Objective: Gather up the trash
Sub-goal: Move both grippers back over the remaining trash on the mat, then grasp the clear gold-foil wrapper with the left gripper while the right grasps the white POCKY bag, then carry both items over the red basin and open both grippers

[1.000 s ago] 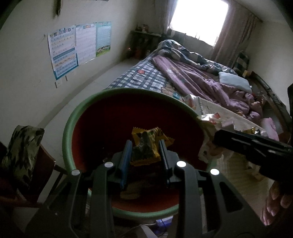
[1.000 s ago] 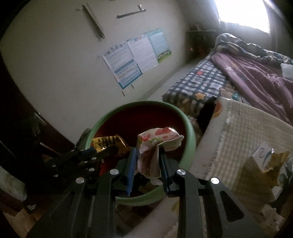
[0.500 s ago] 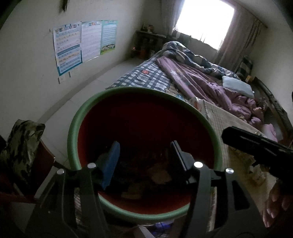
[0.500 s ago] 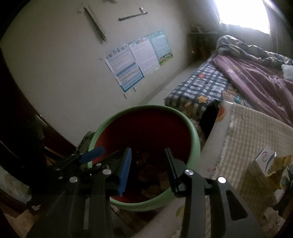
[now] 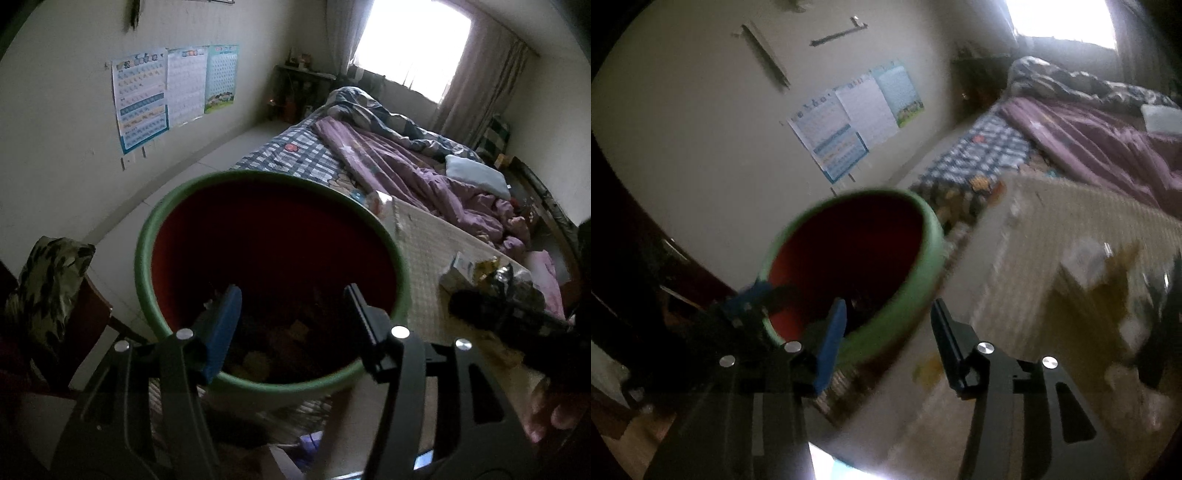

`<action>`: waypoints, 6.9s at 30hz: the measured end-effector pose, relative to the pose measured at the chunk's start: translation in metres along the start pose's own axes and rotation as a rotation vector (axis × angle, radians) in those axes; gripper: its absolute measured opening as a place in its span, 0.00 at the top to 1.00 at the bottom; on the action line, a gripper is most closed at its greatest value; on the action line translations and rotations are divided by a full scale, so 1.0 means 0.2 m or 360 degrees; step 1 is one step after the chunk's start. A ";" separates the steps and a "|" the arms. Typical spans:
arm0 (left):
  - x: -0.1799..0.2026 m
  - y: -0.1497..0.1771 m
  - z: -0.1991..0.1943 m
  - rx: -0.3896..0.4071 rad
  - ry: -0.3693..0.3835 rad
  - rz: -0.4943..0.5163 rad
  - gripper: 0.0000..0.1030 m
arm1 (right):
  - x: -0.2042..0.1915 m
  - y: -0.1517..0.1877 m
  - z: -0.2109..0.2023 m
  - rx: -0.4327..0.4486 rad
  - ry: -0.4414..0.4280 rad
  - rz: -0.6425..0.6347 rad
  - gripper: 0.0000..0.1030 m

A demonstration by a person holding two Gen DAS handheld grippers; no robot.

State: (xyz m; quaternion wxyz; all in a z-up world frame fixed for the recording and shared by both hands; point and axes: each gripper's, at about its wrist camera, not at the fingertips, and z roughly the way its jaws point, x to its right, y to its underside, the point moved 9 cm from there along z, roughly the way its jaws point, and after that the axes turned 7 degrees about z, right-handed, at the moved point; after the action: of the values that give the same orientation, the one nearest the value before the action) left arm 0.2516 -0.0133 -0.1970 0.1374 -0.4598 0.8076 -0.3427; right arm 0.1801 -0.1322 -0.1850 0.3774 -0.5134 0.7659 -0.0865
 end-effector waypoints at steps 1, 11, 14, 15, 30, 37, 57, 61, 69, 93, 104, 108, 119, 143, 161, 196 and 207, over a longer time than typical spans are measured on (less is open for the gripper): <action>0.03 0.01 -0.01 -0.0005 0.0002 0.0005 0.47 | 0.04 0.04 -0.01 -0.0020 0.0019 0.0004 0.54; 0.42 0.14 -0.04 -0.0052 0.0121 0.0086 0.47 | 0.61 0.22 -0.35 0.0014 0.0440 -0.0082 0.39; 0.56 0.17 -0.05 -0.0062 0.0157 0.0129 0.44 | 0.81 0.22 -0.42 0.0001 0.0572 -0.0117 0.37; 0.60 0.19 -0.06 -0.0063 0.0168 0.0142 0.43 | 0.85 0.23 -0.43 -0.0009 0.0606 -0.0138 0.36; 0.99 0.20 0.00 -0.0097 0.0242 0.0228 0.38 | 1.00 0.42 -0.36 -0.0197 0.0441 -0.0271 0.61; 1.18 0.02 0.15 -0.0061 0.0270 0.0322 0.38 | 1.02 0.51 -0.57 -0.0179 0.0312 -0.0078 1.00; 1.25 0.05 0.29 -0.0168 0.0325 0.0307 0.80 | 1.13 0.44 -0.67 -0.0073 0.0191 0.0176 0.55; 1.22 0.15 0.20 -0.0206 0.0346 0.0272 0.80 | 1.10 0.39 -0.60 -0.0098 0.0177 0.0165 0.54; 1.12 0.40 0.20 -0.0375 0.0278 0.0225 0.62 | 1.06 0.39 -0.46 -0.0190 0.0129 0.0197 0.53; 1.14 0.37 0.36 -0.0348 0.0171 0.0299 0.57 | 1.07 0.39 -0.49 -0.0163 0.0175 0.0199 0.48; 1.15 0.37 0.34 -0.0303 0.0240 0.0276 0.76 | 1.03 0.38 -0.44 -0.0180 0.0161 0.0188 0.48; 1.13 0.36 0.28 -0.0264 0.0250 0.0264 0.76 | 1.02 0.40 -0.38 -0.0208 0.0185 0.0159 0.48; 1.00 0.28 0.11 -0.0159 0.0216 0.0221 0.76 | 0.84 0.31 -0.50 -0.0023 0.0159 0.0116 0.68; 0.41 0.05 -0.13 0.0055 0.0089 0.0129 0.76 | 0.27 0.12 -0.36 0.0072 0.0079 -0.0011 0.67; 0.18 0.01 -0.10 0.0055 0.0133 0.0130 0.76 | 0.06 0.10 -0.18 0.0069 0.0102 -0.0049 0.67; -0.05 -0.11 0.07 0.0035 0.0121 0.0138 0.76 | -0.17 -0.14 0.10 0.0080 0.0093 -0.0120 0.67; -0.09 -0.07 0.15 -0.0018 0.0084 0.0147 0.76 | -0.22 -0.15 0.20 0.0047 0.0089 -0.0175 0.67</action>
State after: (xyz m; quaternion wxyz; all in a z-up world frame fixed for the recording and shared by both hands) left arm 0.2862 -0.0154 -0.2103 0.1292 -0.4136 0.8332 -0.3434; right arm 0.2363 -0.0985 -0.1759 0.3581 -0.5464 0.7454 -0.1328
